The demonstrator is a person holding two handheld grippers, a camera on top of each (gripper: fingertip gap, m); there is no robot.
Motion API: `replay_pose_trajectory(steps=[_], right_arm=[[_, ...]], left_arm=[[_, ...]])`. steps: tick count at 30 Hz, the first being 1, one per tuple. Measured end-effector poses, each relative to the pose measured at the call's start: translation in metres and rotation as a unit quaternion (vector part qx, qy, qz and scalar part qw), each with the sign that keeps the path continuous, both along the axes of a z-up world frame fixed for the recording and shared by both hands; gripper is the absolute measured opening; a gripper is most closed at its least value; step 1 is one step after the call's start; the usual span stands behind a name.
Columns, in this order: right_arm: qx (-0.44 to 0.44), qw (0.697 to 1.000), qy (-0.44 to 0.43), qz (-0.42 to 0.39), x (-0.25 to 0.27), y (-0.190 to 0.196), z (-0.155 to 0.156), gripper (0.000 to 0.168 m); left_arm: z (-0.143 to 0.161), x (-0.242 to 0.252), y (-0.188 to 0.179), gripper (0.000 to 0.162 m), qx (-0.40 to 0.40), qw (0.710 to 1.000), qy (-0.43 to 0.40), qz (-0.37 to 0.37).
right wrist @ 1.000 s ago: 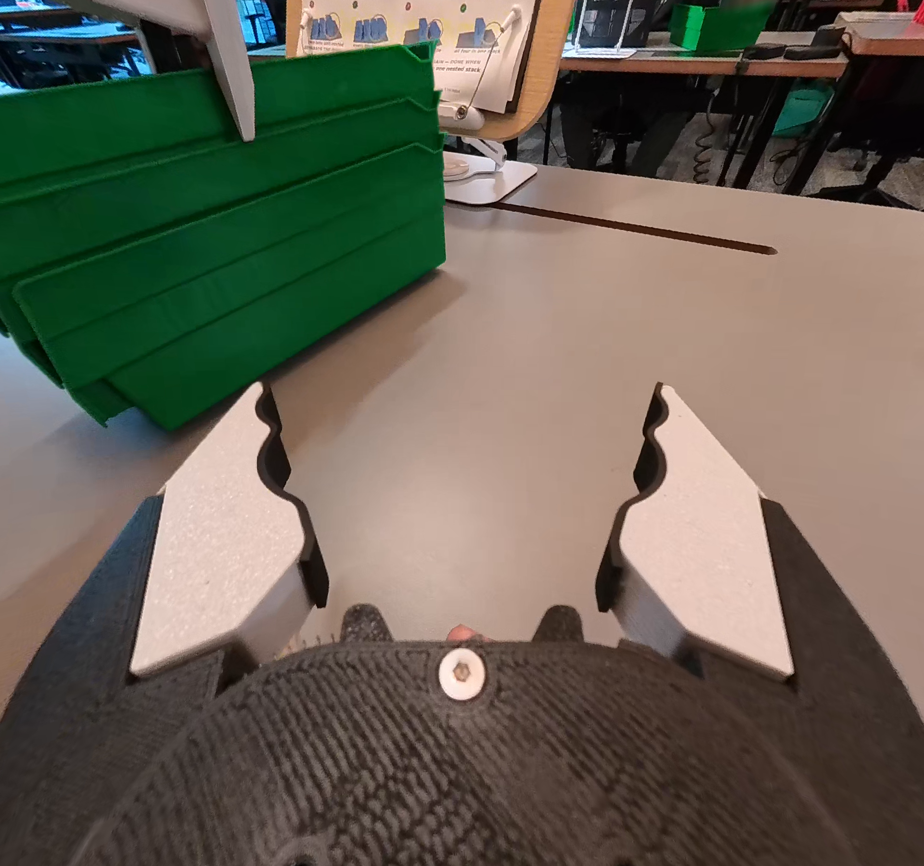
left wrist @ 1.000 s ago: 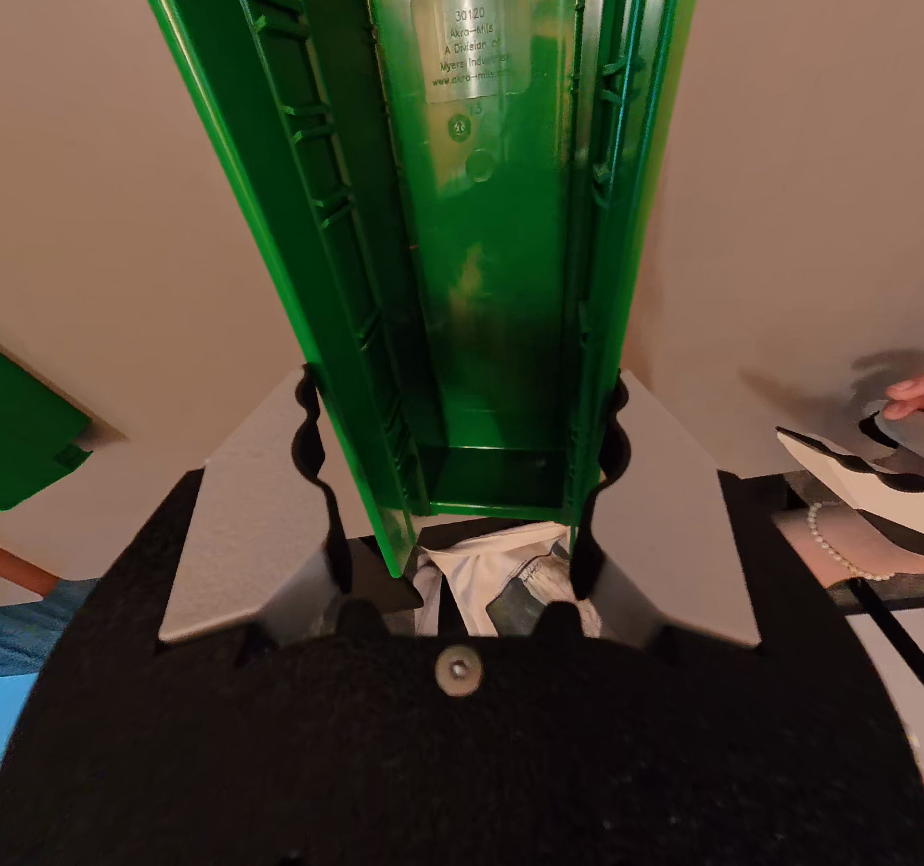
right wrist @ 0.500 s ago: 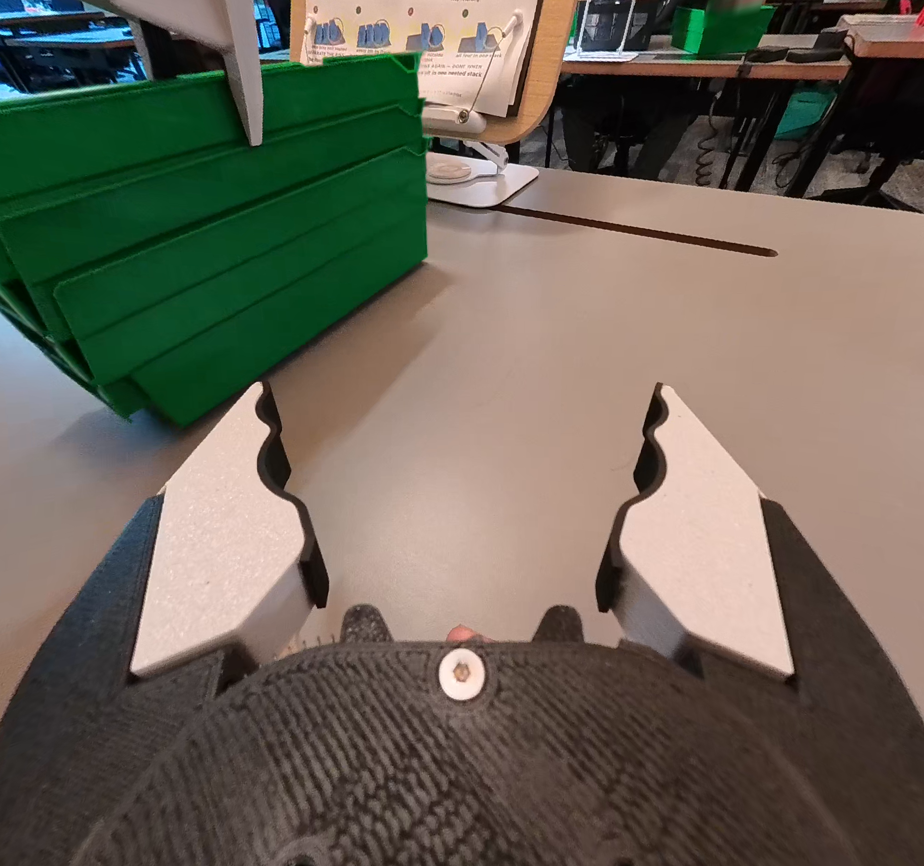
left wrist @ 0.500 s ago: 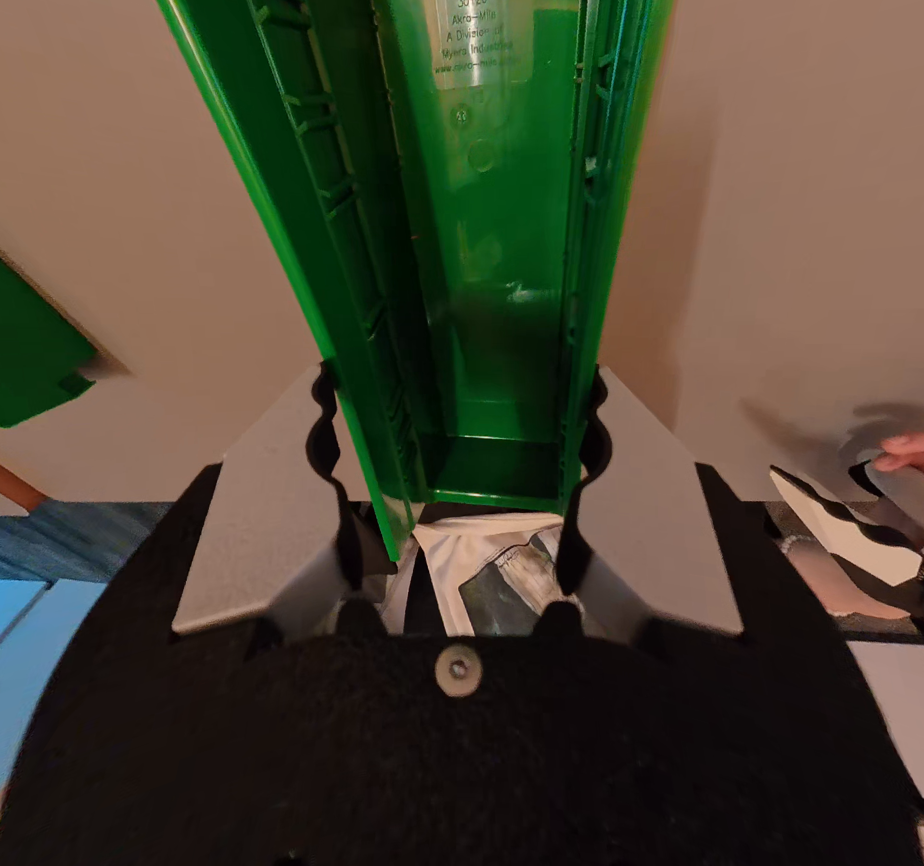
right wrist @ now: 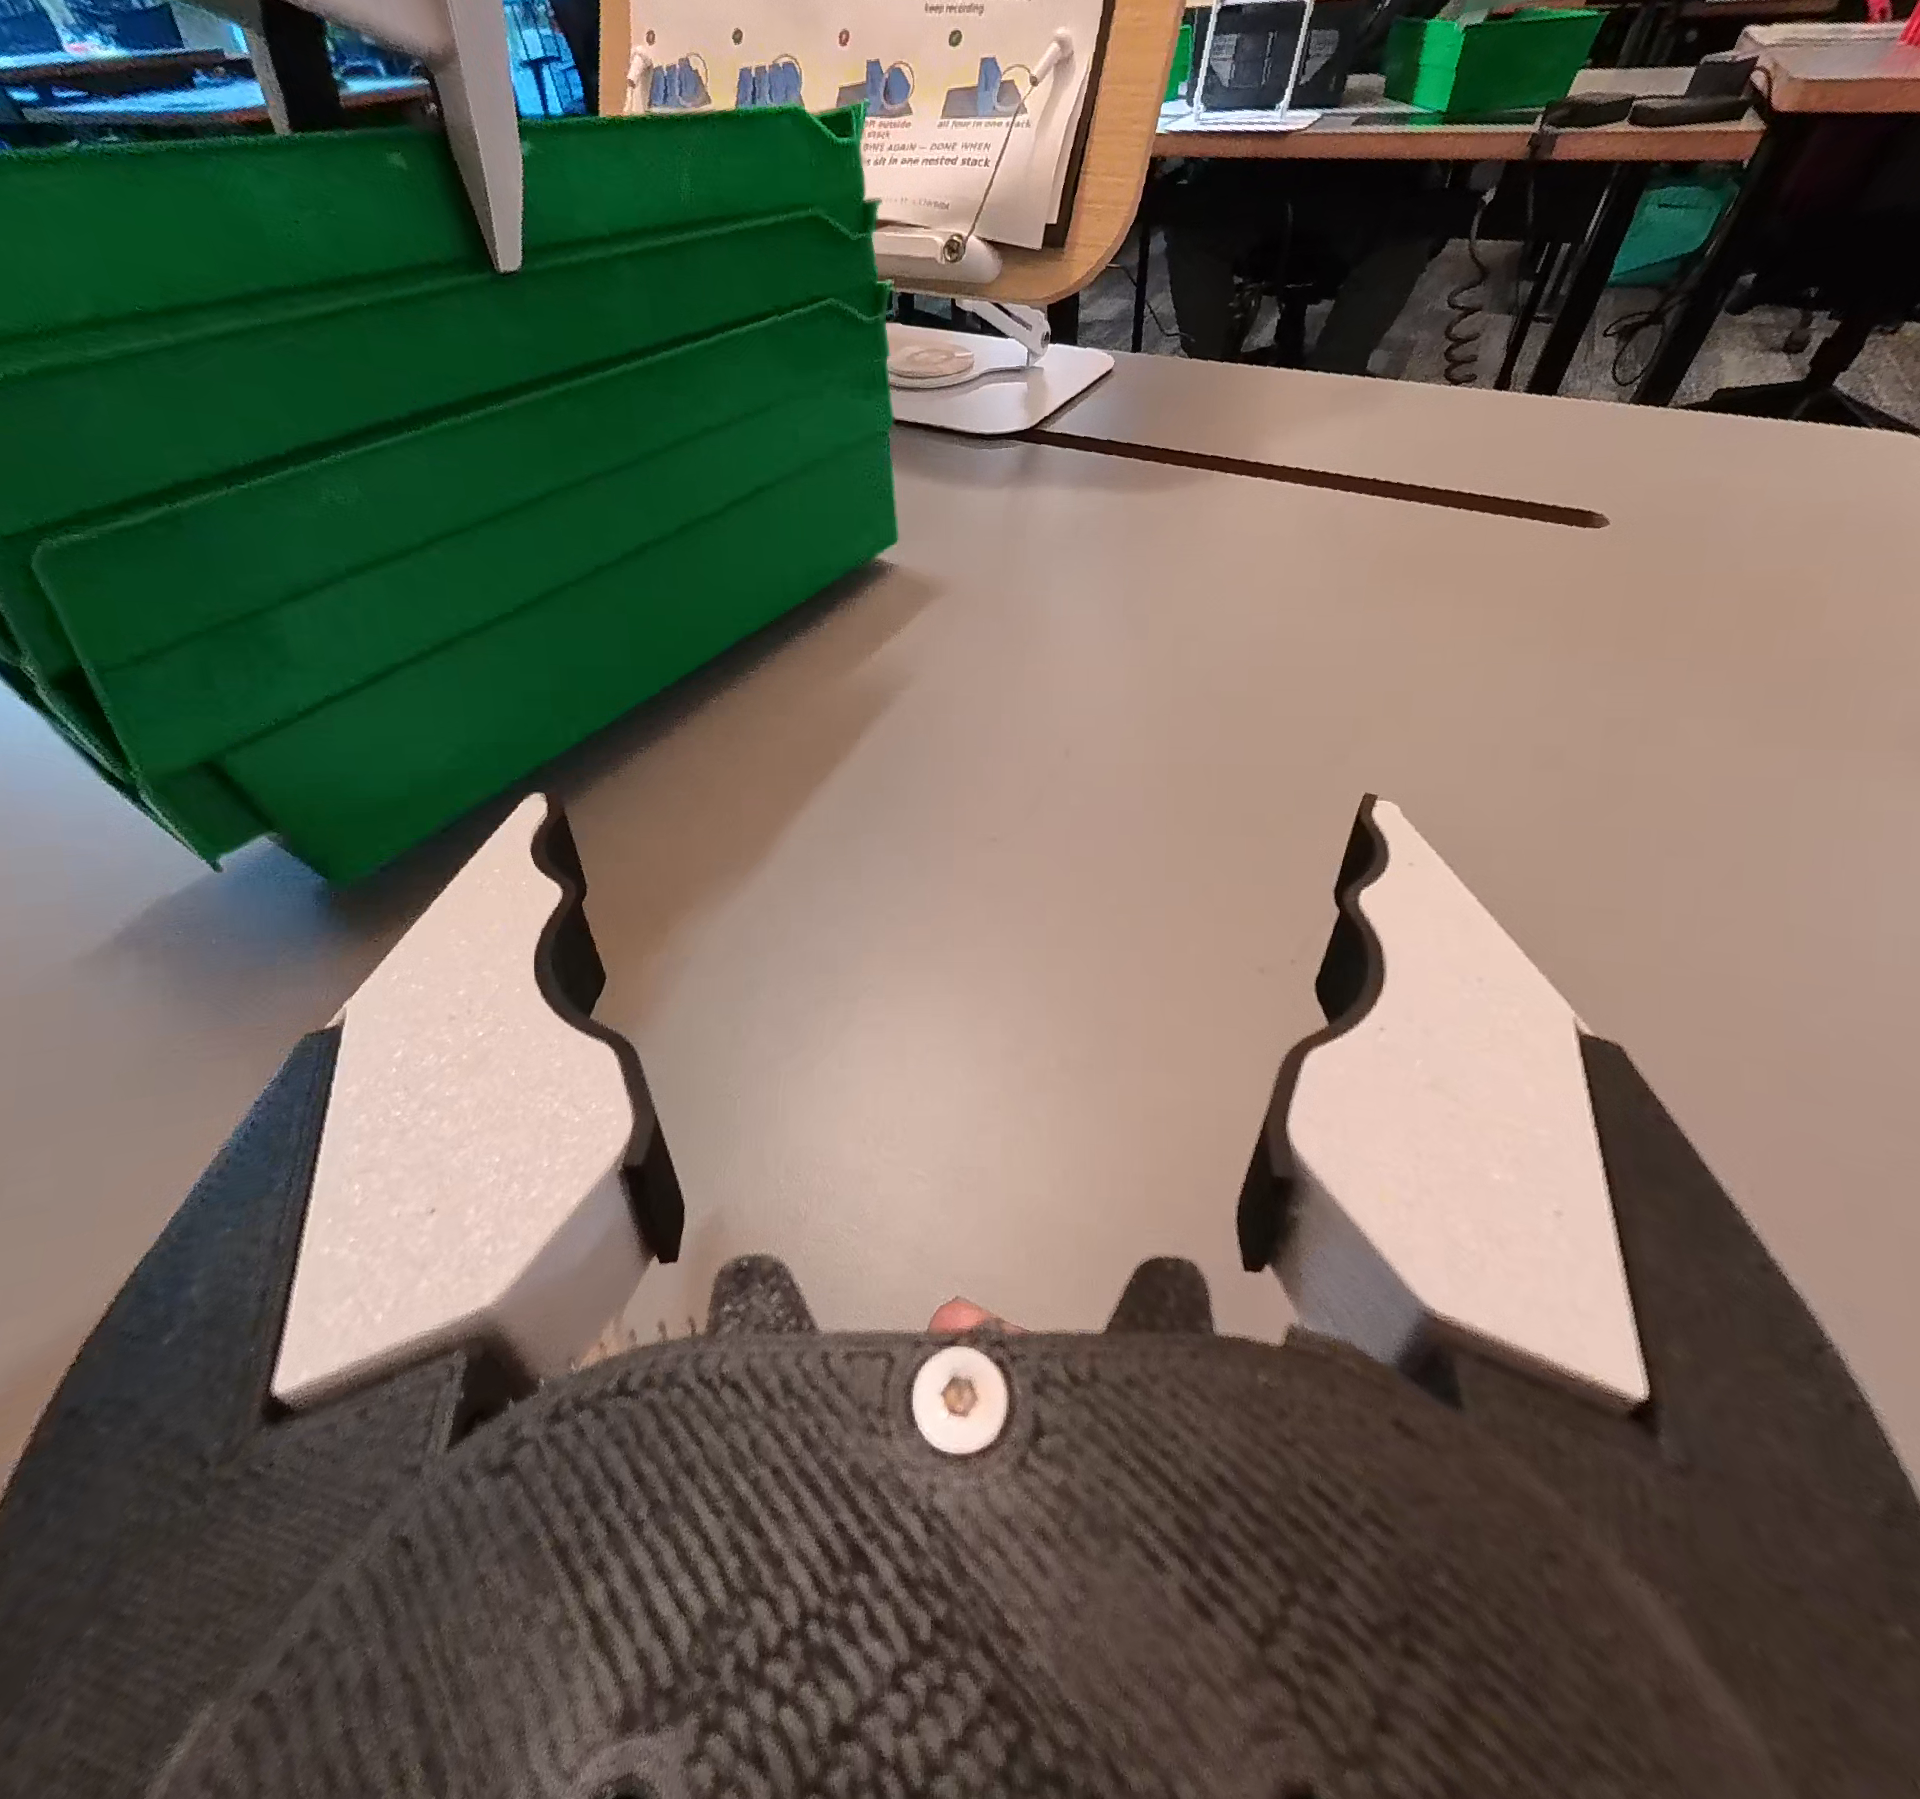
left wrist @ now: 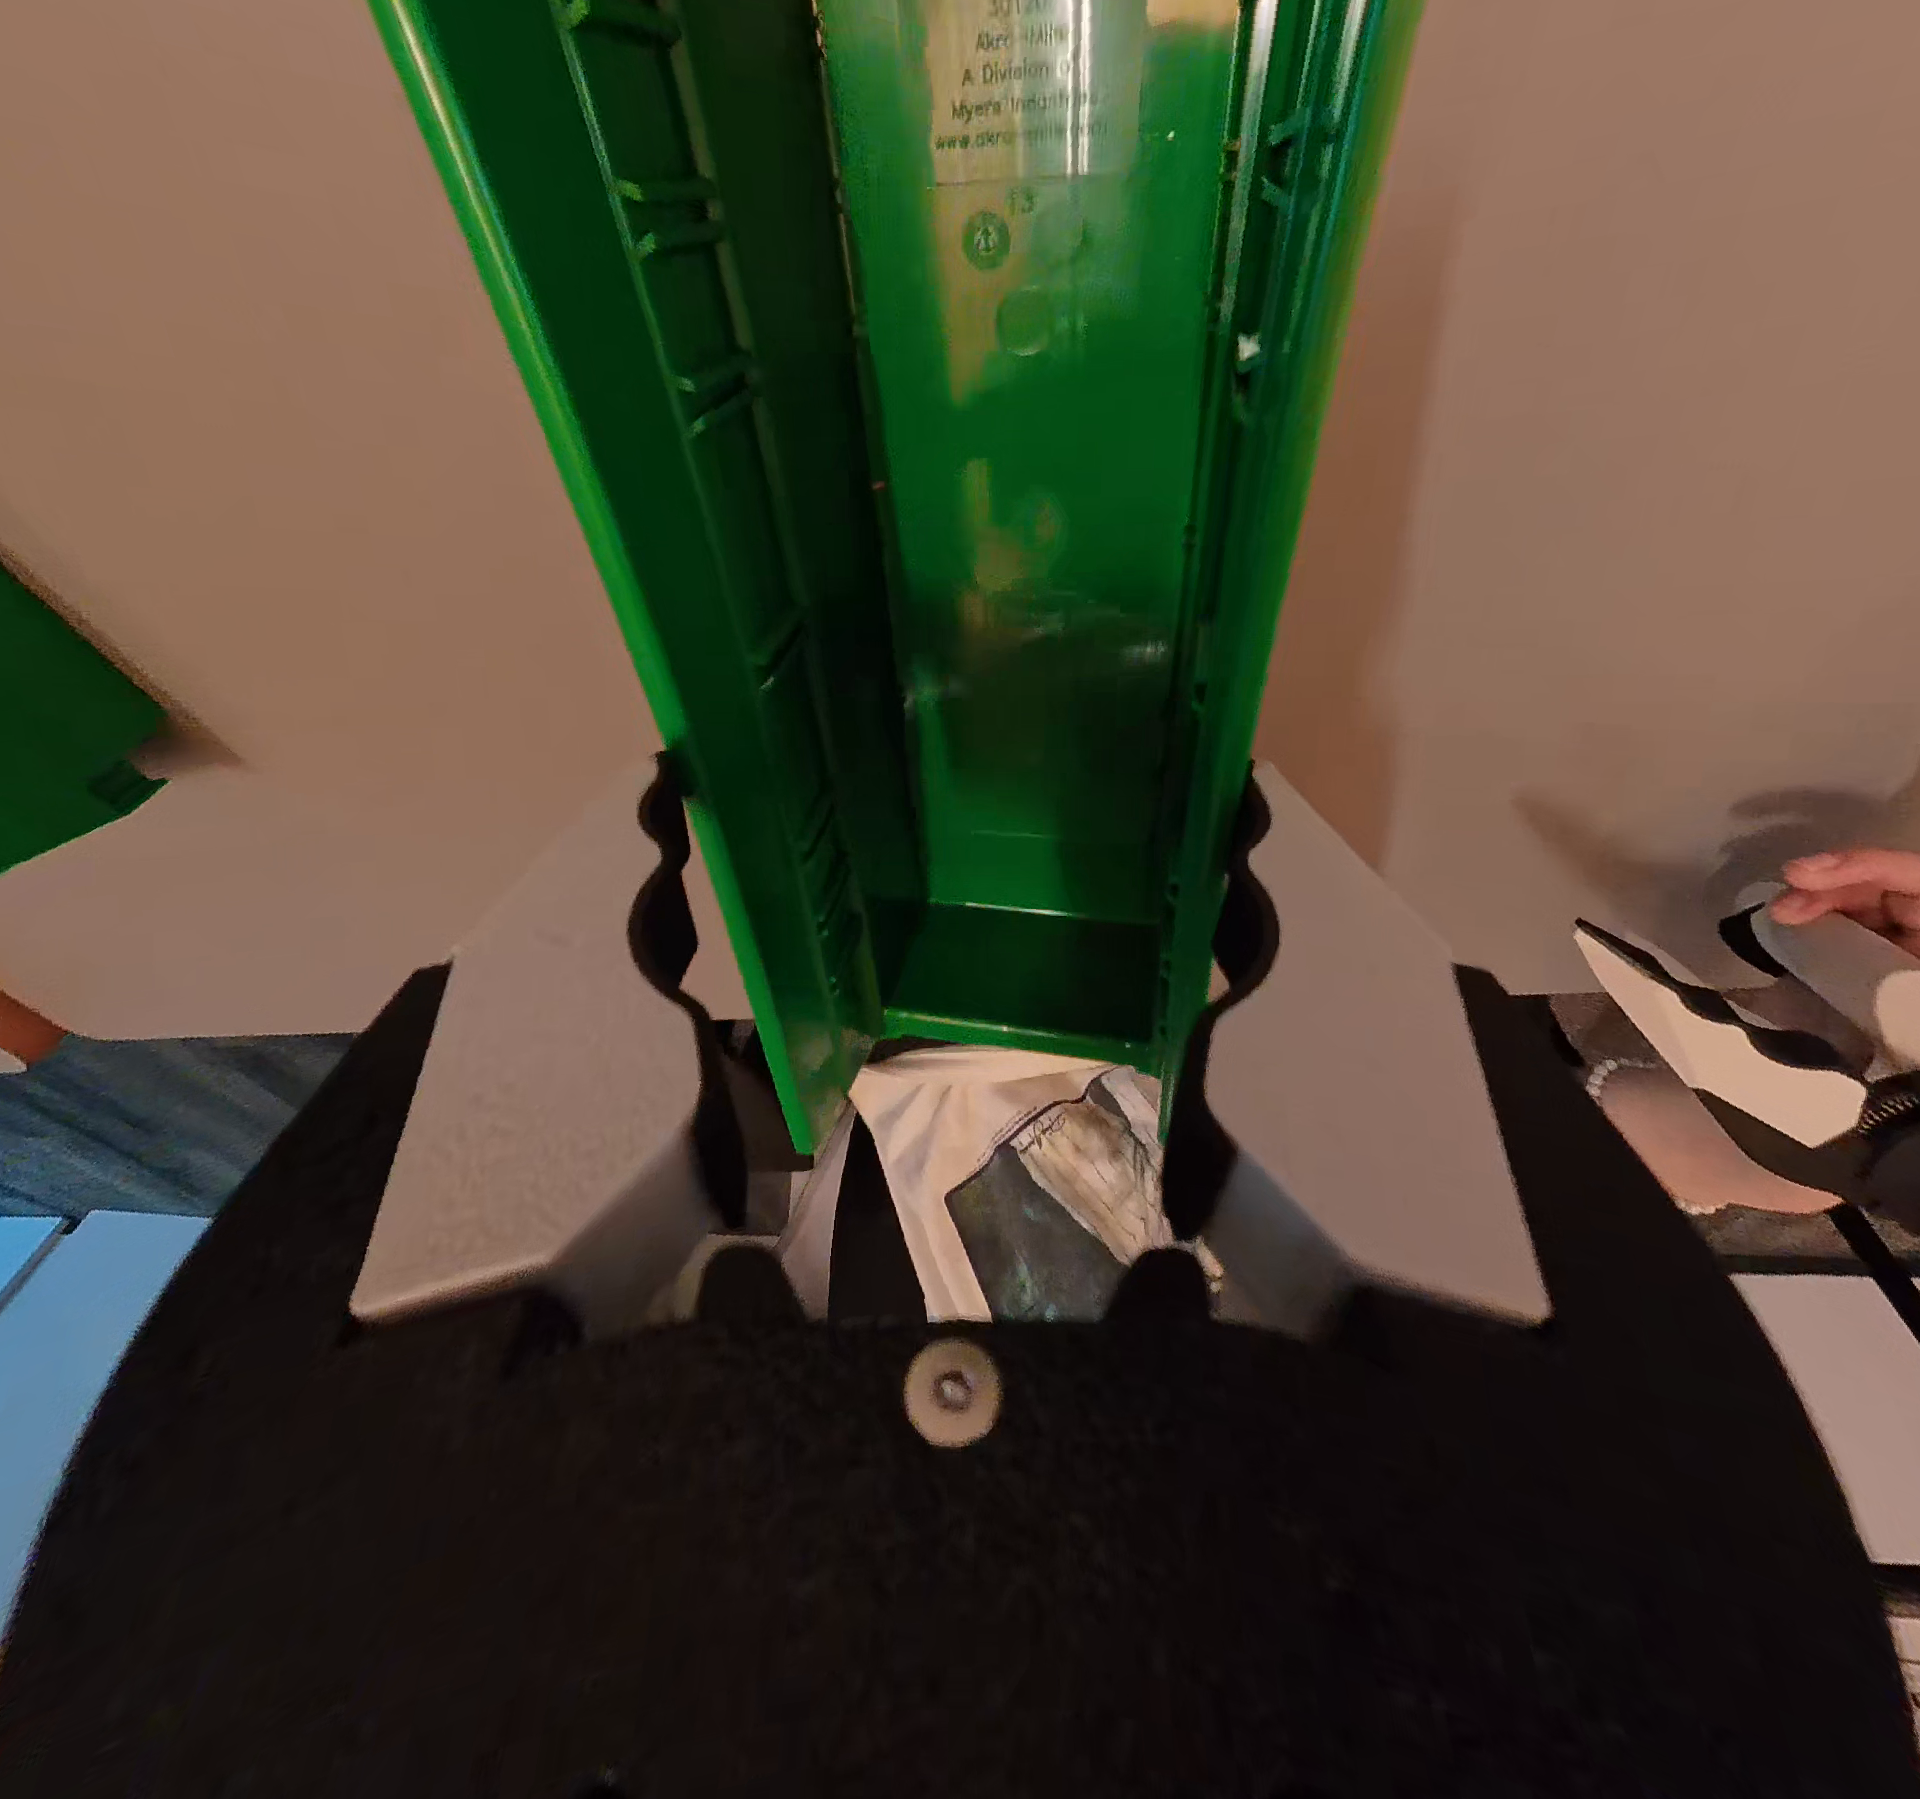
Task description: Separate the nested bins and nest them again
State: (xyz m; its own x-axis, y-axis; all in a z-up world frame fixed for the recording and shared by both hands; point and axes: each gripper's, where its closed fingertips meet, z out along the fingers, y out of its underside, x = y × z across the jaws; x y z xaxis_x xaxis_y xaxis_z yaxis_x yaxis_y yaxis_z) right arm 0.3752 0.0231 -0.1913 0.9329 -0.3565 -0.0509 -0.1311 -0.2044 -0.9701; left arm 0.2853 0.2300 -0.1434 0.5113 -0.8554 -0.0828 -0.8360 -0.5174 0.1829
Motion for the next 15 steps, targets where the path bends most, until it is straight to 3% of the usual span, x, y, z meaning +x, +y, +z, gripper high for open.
replay_pose_trajectory(steps=[15], right_arm=[[-0.008, 1.0, 0.002, 0.004, -0.0007, 0.0012, -0.0048, 0.141]], left_arm=[[-0.0067, 0.0009, -0.001, 0.111, -0.024, 0.998, -0.045, -0.036]])
